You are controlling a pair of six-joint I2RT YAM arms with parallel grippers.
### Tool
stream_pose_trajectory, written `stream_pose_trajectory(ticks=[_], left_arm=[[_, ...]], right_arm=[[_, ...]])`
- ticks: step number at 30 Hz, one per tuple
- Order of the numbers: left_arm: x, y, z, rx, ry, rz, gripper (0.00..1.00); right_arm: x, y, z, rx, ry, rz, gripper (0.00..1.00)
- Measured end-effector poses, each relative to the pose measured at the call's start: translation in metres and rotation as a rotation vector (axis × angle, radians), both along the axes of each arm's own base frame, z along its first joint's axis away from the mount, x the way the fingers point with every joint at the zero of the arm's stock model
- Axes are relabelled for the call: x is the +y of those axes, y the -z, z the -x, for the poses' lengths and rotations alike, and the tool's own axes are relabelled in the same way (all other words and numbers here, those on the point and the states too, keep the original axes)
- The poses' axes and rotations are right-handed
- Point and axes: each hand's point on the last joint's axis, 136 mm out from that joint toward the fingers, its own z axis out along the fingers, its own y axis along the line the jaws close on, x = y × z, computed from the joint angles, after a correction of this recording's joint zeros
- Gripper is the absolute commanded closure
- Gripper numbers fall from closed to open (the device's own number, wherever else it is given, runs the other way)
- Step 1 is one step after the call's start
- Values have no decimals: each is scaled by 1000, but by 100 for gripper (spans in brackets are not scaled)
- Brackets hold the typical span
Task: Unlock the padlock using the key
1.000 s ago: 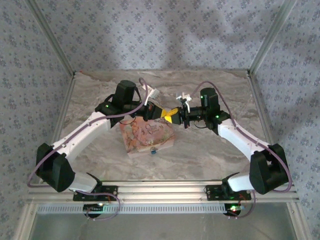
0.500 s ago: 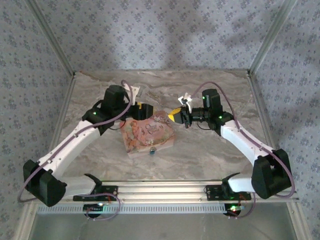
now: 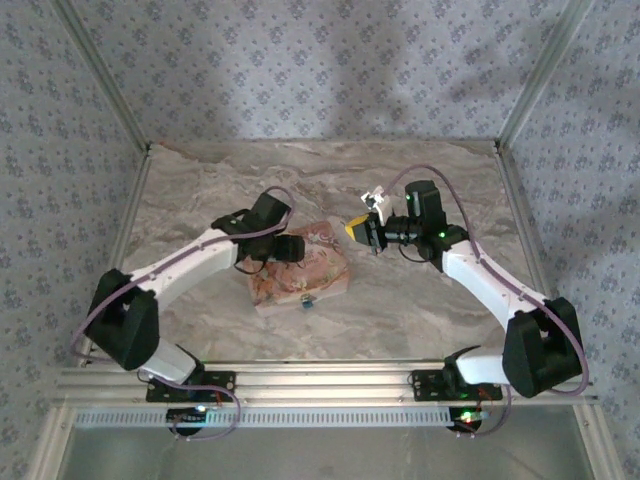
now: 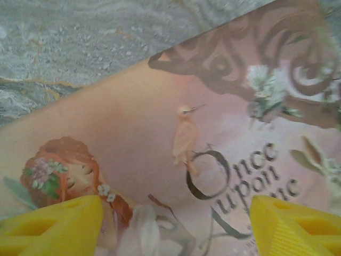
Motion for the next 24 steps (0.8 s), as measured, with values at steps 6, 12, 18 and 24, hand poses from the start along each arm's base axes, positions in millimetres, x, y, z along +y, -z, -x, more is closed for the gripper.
stream_pose_trajectory(ticks=[6, 12, 18, 24], left_arm=[[-10, 3, -18, -14, 9, -18, 26], [-28, 3, -43, -46, 69, -34, 27], [-50, 2, -80, -105, 182, -64, 28], [-69, 1, -115, -164, 308, -83, 30]], right_arm=[[-4, 3, 0, 8, 18, 13, 100], [-8, 4, 1, 5, 32, 20, 100], [-16, 11, 2, 23, 54, 30, 100], [-25, 27, 3, 71, 91, 46, 100]])
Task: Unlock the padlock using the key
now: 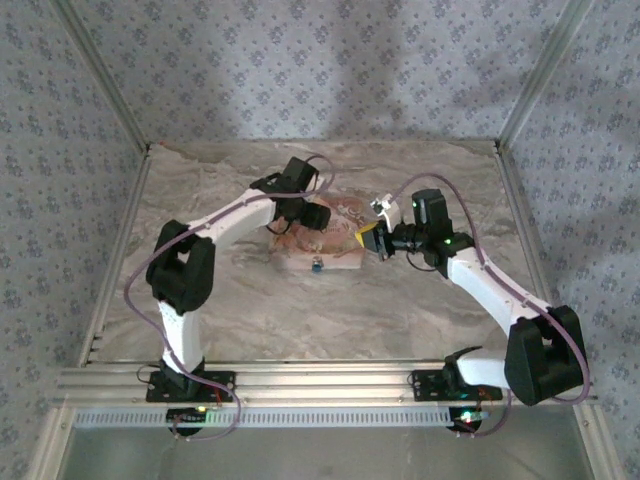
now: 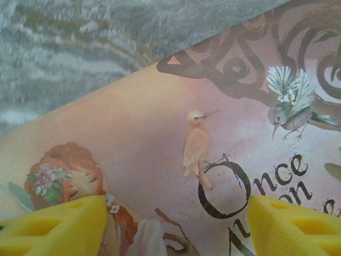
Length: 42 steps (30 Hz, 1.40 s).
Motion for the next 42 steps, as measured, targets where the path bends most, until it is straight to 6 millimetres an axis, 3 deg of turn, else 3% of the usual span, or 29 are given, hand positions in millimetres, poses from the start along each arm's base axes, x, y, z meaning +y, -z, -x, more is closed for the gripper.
stream_pose_trajectory(ticks=[6, 12, 15, 19, 25, 35, 42], left_arm=[[-15, -9, -25, -53, 85, -5, 29], [-25, -33, -30, -94, 119, 26, 29], [-31, -40, -18, -90, 142, 42, 29], [-53, -47, 21, -57, 204, 86, 30], [-88, -38, 66, 20, 289, 133, 33], [-102, -3, 79, 111, 311, 124, 35], [-112, -6, 86, 114, 330, 136, 36]], right_arm=[[-12, 5, -8, 33, 69, 2, 100], [-30, 6, -19, 46, 155, 7, 100], [-40, 5, -21, 43, 204, 11, 100], [-55, 1, -25, 32, 271, 20, 100], [-69, 1, -28, 36, 335, 38, 100], [-79, 3, -28, 43, 382, 68, 100], [-85, 7, -28, 55, 405, 84, 100]])
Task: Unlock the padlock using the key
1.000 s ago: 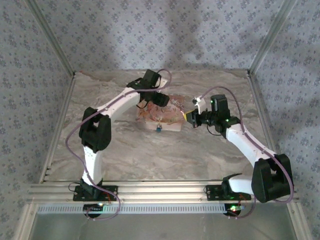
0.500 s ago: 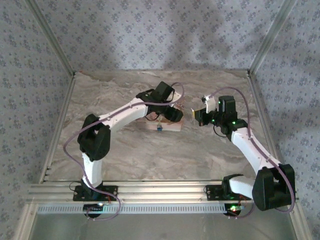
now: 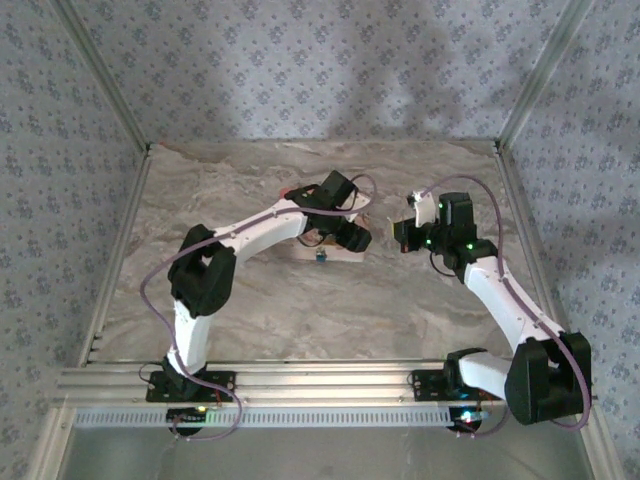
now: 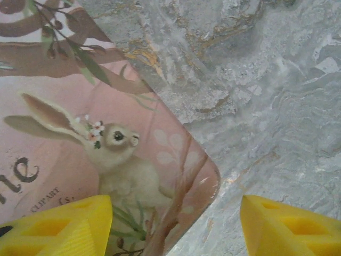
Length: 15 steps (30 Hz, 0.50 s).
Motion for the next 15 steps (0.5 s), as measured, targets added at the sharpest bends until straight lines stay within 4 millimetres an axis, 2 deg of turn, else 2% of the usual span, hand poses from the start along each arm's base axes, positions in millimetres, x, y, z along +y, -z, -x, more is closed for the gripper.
stream_pose_trajectory(ticks=[5, 11, 15], left_arm=[[3, 2, 5, -10, 5, 14, 36], [23, 3, 27, 7, 4, 10, 36], [38, 2, 41, 20, -7, 6, 36]], right_arm=[[0, 1, 0, 5, -1, -1, 100], [4, 13, -1, 46, -15, -5, 100], [14, 22, -1, 71, -41, -11, 100]])
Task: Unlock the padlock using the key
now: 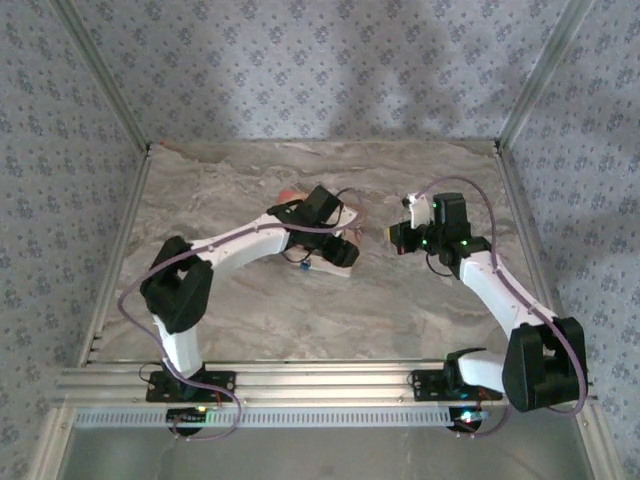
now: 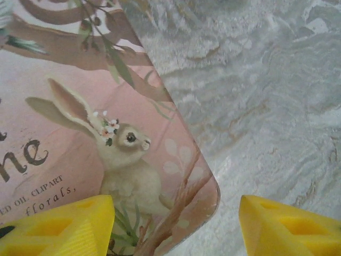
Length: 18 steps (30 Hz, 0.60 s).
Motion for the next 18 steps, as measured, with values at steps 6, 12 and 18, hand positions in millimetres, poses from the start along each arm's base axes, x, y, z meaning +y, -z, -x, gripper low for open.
stream_pose_trajectory(ticks=[6, 12, 18], left_arm=[[23, -5, 13, -14, -36, -13, 29], [51, -32, 14, -106, -128, 39, 15], [108, -45, 3, -142, -314, 136, 12]], right_arm=[[27, 17, 1, 59, -61, -31, 100], [61, 15, -7, 71, -130, -66, 100], [104, 12, -21, 74, -196, -127, 100]])
